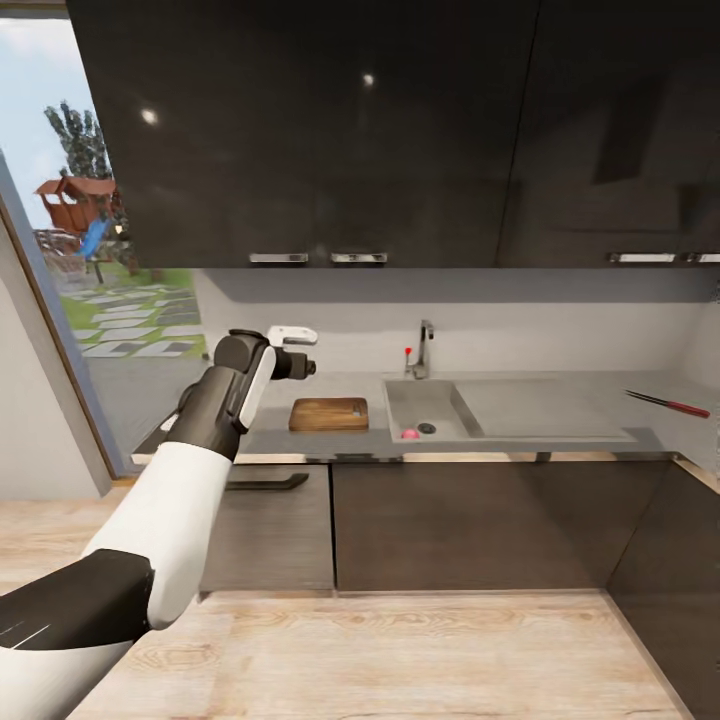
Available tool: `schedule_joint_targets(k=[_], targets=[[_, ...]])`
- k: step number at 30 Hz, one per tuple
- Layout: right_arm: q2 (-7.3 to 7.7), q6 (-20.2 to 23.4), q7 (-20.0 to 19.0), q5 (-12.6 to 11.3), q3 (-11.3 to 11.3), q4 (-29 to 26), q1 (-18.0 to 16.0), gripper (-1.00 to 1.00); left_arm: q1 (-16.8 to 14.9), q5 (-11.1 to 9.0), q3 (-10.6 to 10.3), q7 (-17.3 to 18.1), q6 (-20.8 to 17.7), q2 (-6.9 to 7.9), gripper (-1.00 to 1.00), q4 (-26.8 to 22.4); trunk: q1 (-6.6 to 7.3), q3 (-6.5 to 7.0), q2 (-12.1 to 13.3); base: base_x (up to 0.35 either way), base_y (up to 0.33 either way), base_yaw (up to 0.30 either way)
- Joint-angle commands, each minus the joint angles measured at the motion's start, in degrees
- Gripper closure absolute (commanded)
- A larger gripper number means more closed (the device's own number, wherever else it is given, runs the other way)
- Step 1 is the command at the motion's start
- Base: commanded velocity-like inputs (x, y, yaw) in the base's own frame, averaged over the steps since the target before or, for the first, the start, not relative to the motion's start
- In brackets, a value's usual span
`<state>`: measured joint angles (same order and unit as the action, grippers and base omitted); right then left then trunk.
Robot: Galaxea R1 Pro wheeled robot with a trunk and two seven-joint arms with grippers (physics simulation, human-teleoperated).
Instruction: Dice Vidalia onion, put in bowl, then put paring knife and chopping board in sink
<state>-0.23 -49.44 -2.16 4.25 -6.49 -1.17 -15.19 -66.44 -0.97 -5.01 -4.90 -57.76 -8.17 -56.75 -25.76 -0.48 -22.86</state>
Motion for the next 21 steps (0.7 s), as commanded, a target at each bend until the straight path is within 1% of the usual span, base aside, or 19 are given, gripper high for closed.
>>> schedule_joint_targets(k=[1, 18, 21], targets=[[-0.03, -0.1, -0.2, 0.4, -0.5, 0.0, 0.0, -1.0, 0.0, -0.1, -0.1, -0.4, -0.2, -0.01, -1.0, 0.1, -0.03, -0.05, -0.1, 0.0, -0.25, 0.0], [-0.19, -0.1, -0.2, 0.4, -0.5, 0.1, 0.0, -1.0, 0.0, 0.0, 0.0, -0.5, -0.1, 0.08, -1.0, 1.3, -0.03, -0.05, -0.1, 0.0, -0.307, 0.0], [-0.2, -0.1, -0.2, 0.4, -0.5, 0.1, 0.0, -1.0, 0.0, 0.1, 0.0, -0.6, -0.1, 0.08, -1.0, 2.2, -0.03, -0.05, -0.1, 0.018, -0.316, 0.0]])
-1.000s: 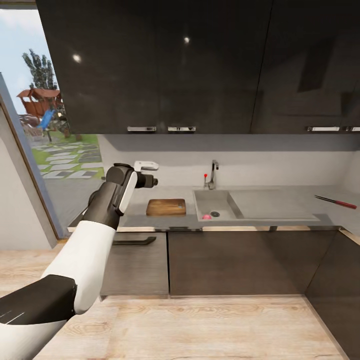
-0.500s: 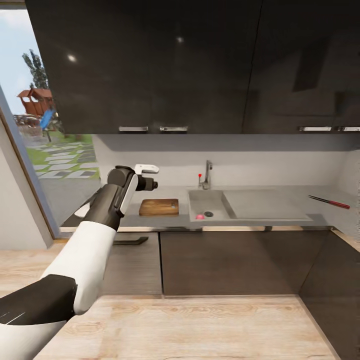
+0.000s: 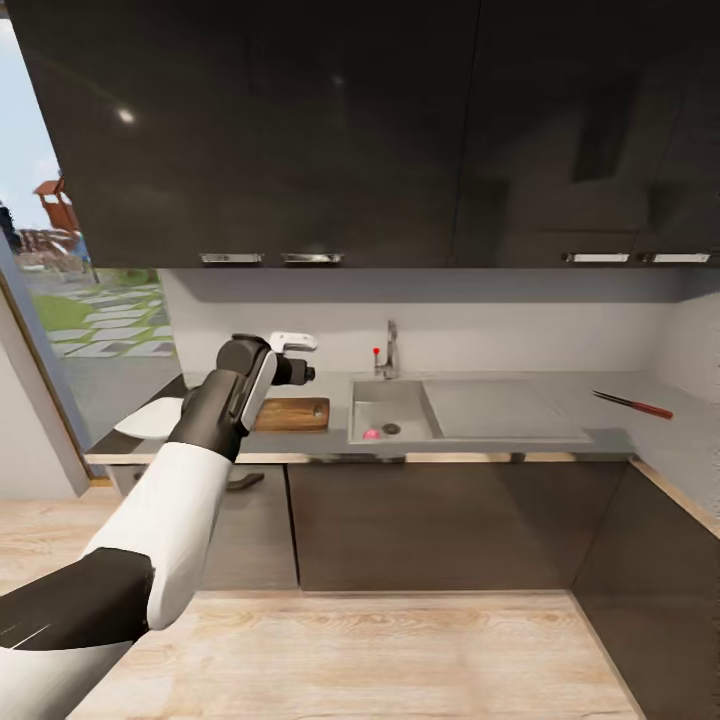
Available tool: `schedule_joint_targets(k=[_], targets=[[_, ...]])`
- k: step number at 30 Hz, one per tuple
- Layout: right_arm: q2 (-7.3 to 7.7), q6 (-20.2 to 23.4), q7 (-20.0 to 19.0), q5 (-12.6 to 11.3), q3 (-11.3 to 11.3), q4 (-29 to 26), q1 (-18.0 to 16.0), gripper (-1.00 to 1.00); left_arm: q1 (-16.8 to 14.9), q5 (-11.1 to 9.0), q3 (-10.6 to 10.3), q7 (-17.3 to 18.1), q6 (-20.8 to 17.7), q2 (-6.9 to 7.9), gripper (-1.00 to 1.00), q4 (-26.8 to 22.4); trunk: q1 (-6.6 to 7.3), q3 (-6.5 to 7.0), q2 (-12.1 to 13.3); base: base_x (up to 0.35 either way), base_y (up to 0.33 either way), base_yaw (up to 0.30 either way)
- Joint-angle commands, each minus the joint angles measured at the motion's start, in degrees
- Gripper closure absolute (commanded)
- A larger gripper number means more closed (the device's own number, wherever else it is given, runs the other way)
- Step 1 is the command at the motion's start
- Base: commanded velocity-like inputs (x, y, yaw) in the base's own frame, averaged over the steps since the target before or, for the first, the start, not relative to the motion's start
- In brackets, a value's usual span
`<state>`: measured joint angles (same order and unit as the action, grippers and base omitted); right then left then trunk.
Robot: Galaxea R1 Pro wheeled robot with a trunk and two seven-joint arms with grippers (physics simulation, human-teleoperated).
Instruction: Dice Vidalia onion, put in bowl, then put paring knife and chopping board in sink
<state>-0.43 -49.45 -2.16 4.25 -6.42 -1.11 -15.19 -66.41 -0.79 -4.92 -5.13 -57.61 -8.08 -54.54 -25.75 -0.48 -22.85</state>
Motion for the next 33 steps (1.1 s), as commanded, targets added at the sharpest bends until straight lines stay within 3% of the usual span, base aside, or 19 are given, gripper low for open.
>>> schedule_joint_targets(k=[1, 18, 33], targets=[[-0.01, -0.1, -0.2, 0.4, -0.5, 0.0, 0.0, -1.0, 0.0, -0.1, 0.0, -0.3, -0.2, 0.0, -1.0, 0.9, -0.03, -0.05, -0.1, 0.085, -0.315, 0.0], [-0.09, 0.0, -0.2, 0.4, -0.5, 0.1, 0.0, -1.0, 0.0, -0.1, 0.1, -0.3, -0.1, 0.38, -1.0, 2.3, -0.03, -0.05, -0.1, 0.146, -0.302, 0.0], [-0.1, 0.0, -0.2, 0.4, -0.5, 0.1, 0.0, -1.0, 0.0, -0.1, 0.2, -0.3, 0.0, 0.62, -1.0, 7.6, -0.03, -0.05, -0.1, 0.214, -0.229, 0.0]])
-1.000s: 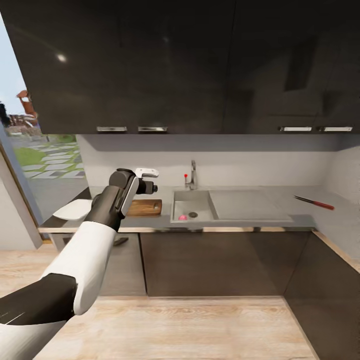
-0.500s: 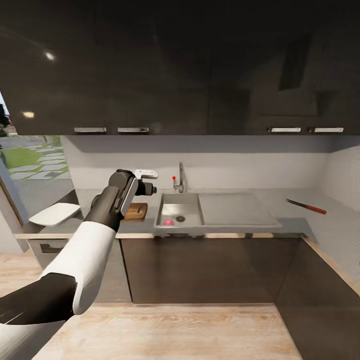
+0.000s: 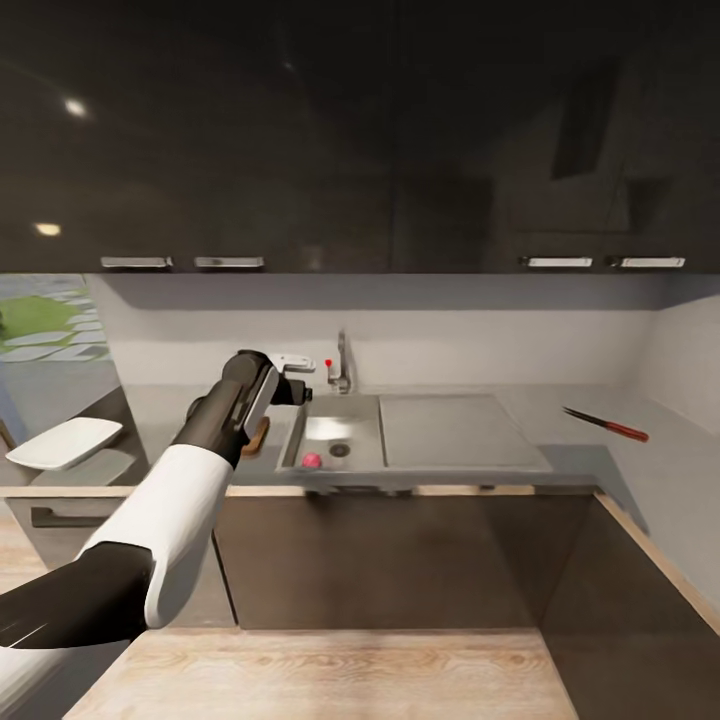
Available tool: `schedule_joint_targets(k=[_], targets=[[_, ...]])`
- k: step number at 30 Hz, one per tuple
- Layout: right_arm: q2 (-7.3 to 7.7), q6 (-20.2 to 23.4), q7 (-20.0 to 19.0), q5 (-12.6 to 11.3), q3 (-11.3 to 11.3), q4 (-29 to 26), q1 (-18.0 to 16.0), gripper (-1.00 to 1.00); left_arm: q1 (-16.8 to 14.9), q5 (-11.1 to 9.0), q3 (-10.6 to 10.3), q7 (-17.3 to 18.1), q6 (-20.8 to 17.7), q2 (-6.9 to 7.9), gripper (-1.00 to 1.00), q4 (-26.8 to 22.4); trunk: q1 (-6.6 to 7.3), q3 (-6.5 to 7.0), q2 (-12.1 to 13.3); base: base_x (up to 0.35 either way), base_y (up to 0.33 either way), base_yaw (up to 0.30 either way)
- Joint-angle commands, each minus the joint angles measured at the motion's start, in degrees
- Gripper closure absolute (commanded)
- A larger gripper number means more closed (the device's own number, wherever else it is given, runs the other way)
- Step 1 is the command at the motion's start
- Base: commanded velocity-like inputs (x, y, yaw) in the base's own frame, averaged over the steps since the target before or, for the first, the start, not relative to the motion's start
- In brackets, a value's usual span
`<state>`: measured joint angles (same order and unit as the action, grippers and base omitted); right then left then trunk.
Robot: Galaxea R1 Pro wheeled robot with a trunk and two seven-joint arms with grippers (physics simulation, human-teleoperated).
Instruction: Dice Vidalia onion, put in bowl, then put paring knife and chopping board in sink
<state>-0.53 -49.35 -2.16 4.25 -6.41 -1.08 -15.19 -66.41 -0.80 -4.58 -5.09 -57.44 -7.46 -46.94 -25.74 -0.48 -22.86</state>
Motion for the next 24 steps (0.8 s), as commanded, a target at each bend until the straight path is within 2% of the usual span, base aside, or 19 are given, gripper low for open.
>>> schedule_joint_targets(k=[1, 7, 15, 24], targets=[[0.0, -0.1, -0.2, 0.4, -0.5, 0.0, 0.0, -1.0, 0.0, -0.1, -0.1, -0.3, -0.2, 0.0, -1.0, 0.2, -0.04, -0.05, -0.1, 0.159, -0.161, 0.0], [0.0, -0.1, -0.2, 0.4, -0.5, 0.0, 0.0, -1.0, 0.0, -0.2, 0.0, -0.3, -0.2, 0.02, -1.0, 1.9, -0.04, -0.05, -0.1, 0.029, -0.029, 0.0], [0.0, -0.1, -0.2, 0.4, -0.5, 0.0, 0.0, -1.0, 0.1, -0.7, 0.1, -0.1, -0.1, -0.14, -1.0, 7.5, -0.04, -0.05, -0.1, 0.002, -0.002, 0.0], [0.0, -0.1, -0.2, 0.4, -0.5, 0.0, 0.0, -1.0, 0.1, -6.4, 0.1, -0.2, -0.3, -0.25, -1.0, 8.7, -0.04, -0.05, -0.1, 0.0, 0.0, 0.0]])
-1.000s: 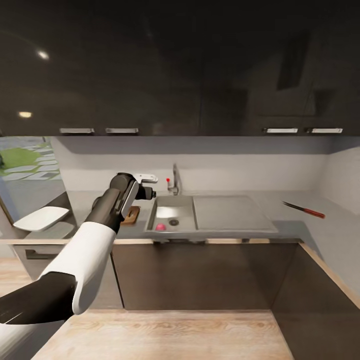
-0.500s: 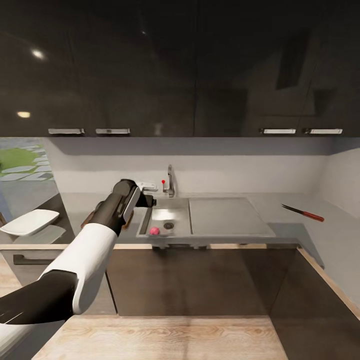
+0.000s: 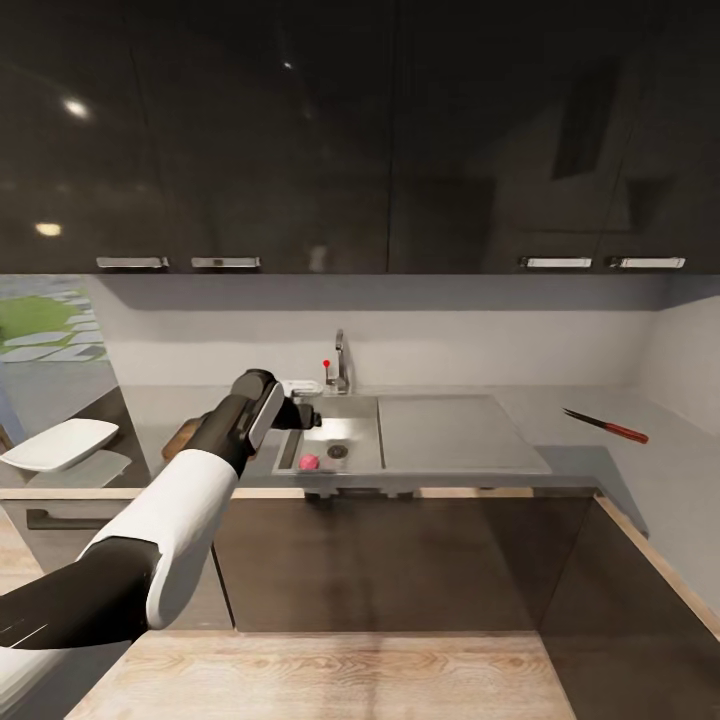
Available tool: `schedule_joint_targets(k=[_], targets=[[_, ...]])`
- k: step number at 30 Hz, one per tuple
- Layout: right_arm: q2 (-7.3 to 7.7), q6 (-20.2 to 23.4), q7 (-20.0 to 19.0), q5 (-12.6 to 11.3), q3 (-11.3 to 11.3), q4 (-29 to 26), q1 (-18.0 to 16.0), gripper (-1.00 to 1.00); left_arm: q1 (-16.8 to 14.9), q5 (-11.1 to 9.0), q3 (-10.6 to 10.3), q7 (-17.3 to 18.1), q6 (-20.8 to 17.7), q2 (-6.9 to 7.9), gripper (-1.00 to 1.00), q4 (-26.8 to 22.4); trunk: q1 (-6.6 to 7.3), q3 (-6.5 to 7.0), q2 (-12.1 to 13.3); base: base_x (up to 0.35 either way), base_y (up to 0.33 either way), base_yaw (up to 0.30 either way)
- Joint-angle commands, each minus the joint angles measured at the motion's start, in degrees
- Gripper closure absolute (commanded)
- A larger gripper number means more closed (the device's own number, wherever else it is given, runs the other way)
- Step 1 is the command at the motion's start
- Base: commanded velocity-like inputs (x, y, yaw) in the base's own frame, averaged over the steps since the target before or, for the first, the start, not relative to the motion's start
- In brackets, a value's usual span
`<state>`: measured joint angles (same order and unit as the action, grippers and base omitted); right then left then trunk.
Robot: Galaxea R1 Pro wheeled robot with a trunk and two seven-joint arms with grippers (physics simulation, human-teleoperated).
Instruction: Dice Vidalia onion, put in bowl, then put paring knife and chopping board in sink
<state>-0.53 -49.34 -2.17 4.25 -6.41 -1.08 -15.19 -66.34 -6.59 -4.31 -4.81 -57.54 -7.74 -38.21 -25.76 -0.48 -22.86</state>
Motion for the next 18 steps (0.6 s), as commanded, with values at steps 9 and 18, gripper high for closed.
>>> schedule_joint_targets(k=[9, 18], targets=[[0.0, -0.1, -0.2, 0.4, -0.5, 0.0, 0.0, -1.0, 0.0, -1.6, -0.2, -0.5, -0.2, 0.0, -1.0, 1.2, -0.03, -0.05, -0.1, 0.001, 0.0, 0.0], [-0.03, -0.1, -0.2, 0.4, -0.5, 0.0, 0.0, -1.0, 0.0, -1.5, -0.2, -0.6, -0.2, 0.1, -1.0, 2.8, -0.03, -0.05, -0.1, 0.151, -0.101, 0.0]])
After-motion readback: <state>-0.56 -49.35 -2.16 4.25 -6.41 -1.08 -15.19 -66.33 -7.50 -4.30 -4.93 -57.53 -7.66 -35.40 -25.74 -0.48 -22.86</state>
